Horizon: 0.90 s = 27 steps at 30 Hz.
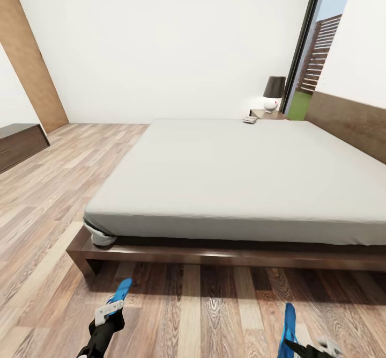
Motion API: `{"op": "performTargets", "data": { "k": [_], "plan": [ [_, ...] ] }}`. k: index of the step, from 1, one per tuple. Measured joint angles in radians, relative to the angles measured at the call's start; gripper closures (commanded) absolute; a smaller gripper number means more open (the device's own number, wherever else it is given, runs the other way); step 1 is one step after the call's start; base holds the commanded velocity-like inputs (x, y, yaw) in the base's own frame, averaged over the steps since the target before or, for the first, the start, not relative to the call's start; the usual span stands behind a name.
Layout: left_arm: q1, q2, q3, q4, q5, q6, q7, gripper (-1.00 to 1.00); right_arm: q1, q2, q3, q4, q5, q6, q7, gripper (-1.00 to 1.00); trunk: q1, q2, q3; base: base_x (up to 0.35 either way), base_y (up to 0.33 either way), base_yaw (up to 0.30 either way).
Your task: In the bedroom, move the book from the bed onto either nightstand, and place the two sandals side by side next to the bed.
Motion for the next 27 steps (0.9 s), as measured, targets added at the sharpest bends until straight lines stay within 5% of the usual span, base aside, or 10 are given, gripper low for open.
{"op": "performTargets", "data": {
  "k": [5, 8, 12, 19, 27],
  "plan": [
    [0.0, 0.0, 0.001, 0.0, 0.0, -0.002, 0.005, 1.0, -0.001, -0.024, -0.012, -0.172, -0.007, 0.285, 0.248, 1.0, 0.0, 0.0, 0.0, 0.0, 0.0, 0.0],
    [0.0, 0.0, 0.01, -0.005, 0.005, -0.043, 0.106, 1.0, -0.001, -0.049, -0.004, -0.287, -0.005, 0.422, 0.341, 1.0, 0.0, 0.0, 0.0, 0.0, 0.0, 0.0],
    [0.0, -0.001, 0.007, -0.003, 0.005, -0.138, 0.242, 1.0, -0.001, -0.062, -0.003, -0.309, -0.002, 0.475, 0.37, 1.0, 0.0, 0.0, 0.0, 0.0, 0.0, 0.0],
    [0.0, -0.005, 0.001, -0.001, 0.0, -0.16, 0.29, 1.0, -0.001, -0.081, -0.005, -0.337, -0.001, 0.517, 0.375, 1.0, 0.0, 0.0, 0.0, 0.0, 0.0, 0.0],
    [0.0, -0.005, -0.202, 0.012, 0.002, -0.161, 0.319, 1.0, -0.001, -0.083, -0.005, -0.354, 0.0, 0.558, 0.376, 1.0, 0.0, 0.0, 0.0, 0.0, 0.0, 0.0]
  ]
}}
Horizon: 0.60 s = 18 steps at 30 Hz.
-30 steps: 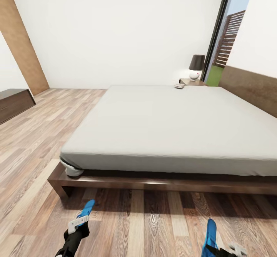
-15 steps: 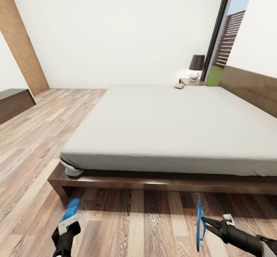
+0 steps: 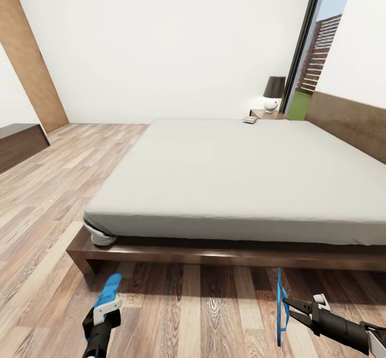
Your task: In the bedroom, move the book from the bed onto either nightstand, and place the two sandals side by side next to the bed.
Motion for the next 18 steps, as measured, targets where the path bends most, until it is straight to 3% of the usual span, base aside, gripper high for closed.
{"op": "performTargets", "data": {
  "k": [2, 5, 18],
  "plan": [
    [0.0, 0.0, -0.031, 0.007, 0.0, 0.0, 0.026, 1.0, 0.0, 0.0, 0.0, 0.0, 0.0, 0.001, 0.0, 1.0, 0.0, 0.0, 0.0, 0.0, 0.0, 0.0],
    [0.0, -0.001, -0.051, 0.013, 0.0, 0.0, 0.059, 1.0, 0.0, 0.001, 0.001, 0.0, 0.0, 0.001, 0.0, 1.0, 0.0, 0.0, 0.0, 0.0, 0.0, 0.0],
    [0.0, 0.007, -0.057, 0.01, -0.001, -0.003, 0.154, 1.0, 0.0, 0.001, 0.001, 0.0, 0.0, 0.002, 0.0, 1.0, 0.0, 0.0, 0.0, 0.0, 0.0, 0.0]
  ]
}}
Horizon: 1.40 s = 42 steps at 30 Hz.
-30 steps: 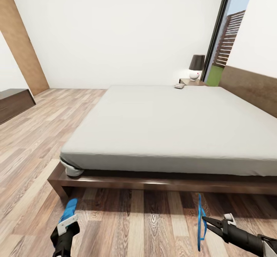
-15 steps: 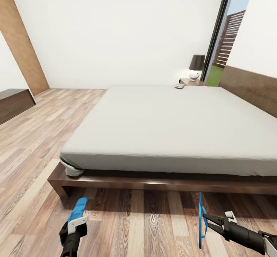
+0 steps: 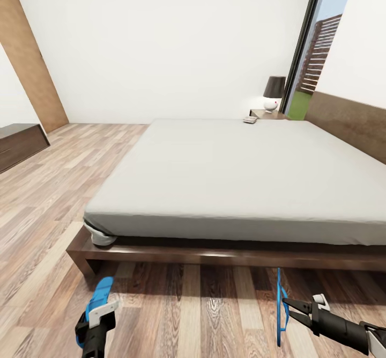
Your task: In the bedroom, move the book from the bed onto either nightstand, and place the two sandals side by side next to the bed.
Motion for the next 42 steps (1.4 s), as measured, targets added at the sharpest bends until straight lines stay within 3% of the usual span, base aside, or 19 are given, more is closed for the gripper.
{"op": "performTargets", "data": {
  "k": [22, 36, 42],
  "plan": [
    [0.0, 0.0, -0.001, 0.001, 0.001, 0.0, 0.004, 1.0, 0.0, 0.0, 0.001, 0.0, 0.0, -0.001, 0.0, 1.0, 0.077, -0.14, -0.063, 0.0, 0.0, 0.0],
    [0.0, 0.001, 0.0, -0.002, -0.001, 0.0, 0.002, 1.0, 0.0, -0.001, 0.0, -0.001, 0.001, -0.001, 0.0, 1.0, 0.083, -0.143, -0.117, 0.0, 0.0, 0.0],
    [-0.001, 0.021, 0.0, -0.052, -0.006, 0.0, -0.001, 1.0, 0.0, 0.0, 0.001, -0.001, 0.0, -0.001, 0.0, 1.0, 0.086, -0.145, -0.14, 0.0, 0.0, 0.0]
  ]
}}
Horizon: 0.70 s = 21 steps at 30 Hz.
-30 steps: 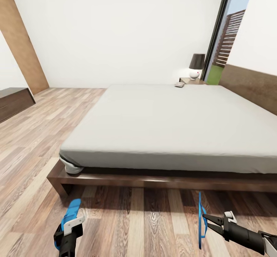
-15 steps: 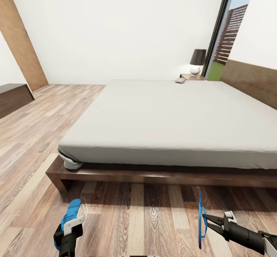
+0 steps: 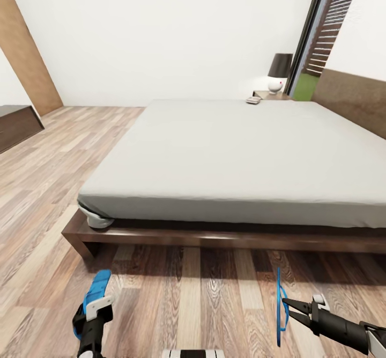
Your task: In the bedroom, move the book from the bed onto either nightstand, and place the two sandals side by side next to the bed.
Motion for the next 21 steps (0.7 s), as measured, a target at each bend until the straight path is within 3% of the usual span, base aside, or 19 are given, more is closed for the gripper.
{"op": "performTargets", "data": {
  "k": [5, 8, 12, 14, 15, 17, 21],
  "plan": [
    [0.0, 0.007, -0.002, -0.114, -0.001, 0.004, -0.006, 1.0, 0.0, 0.001, 0.0, 0.0, 0.0, 0.0, 0.0, 1.0, 0.002, -0.001, -0.019, 0.0, 0.0, 0.0],
    [0.0, 0.008, -0.002, -0.163, -0.004, 0.011, -0.042, 1.0, 0.0, 0.001, 0.0, 0.0, 0.0, 0.0, 0.0, 1.0, 0.004, -0.002, -0.031, 0.0, 0.0, 0.0],
    [0.001, 0.009, -0.011, -0.183, -0.003, 0.014, -0.06, 1.0, 0.0, 0.002, 0.0, 0.0, 0.0, 0.0, 0.0, 1.0, 0.005, -0.003, -0.047, 0.0, 0.0, 0.0],
    [0.001, 0.014, -0.028, -0.184, -0.027, 0.018, -0.064, 1.0, 0.0, 0.002, 0.0, 0.0, 0.0, 0.0, 0.0, 1.0, 0.006, -0.003, -0.054, 0.0, 0.0, 0.0],
    [0.001, 0.023, -0.037, -0.184, -0.071, 0.02, -0.07, 1.0, 0.0, 0.002, 0.0, 0.0, 0.0, 0.0, 0.0, 1.0, 0.007, -0.003, -0.058, 0.0, 0.0, 0.0],
    [0.001, 0.029, -0.043, -0.182, -0.112, 0.02, -0.077, 1.0, 0.0, 0.002, 0.0, 0.0, 0.0, 0.0, 0.0, 1.0, 0.008, -0.004, -0.066, 0.0, 0.0, 0.0],
    [0.001, 0.033, -0.045, -0.179, -0.144, 0.02, -0.082, 1.0, 0.0, 0.002, 0.0, 0.0, 0.0, 0.0, -0.001, 1.0, 0.01, -0.005, -0.081, 0.0, 0.0, 0.0]
  ]
}}
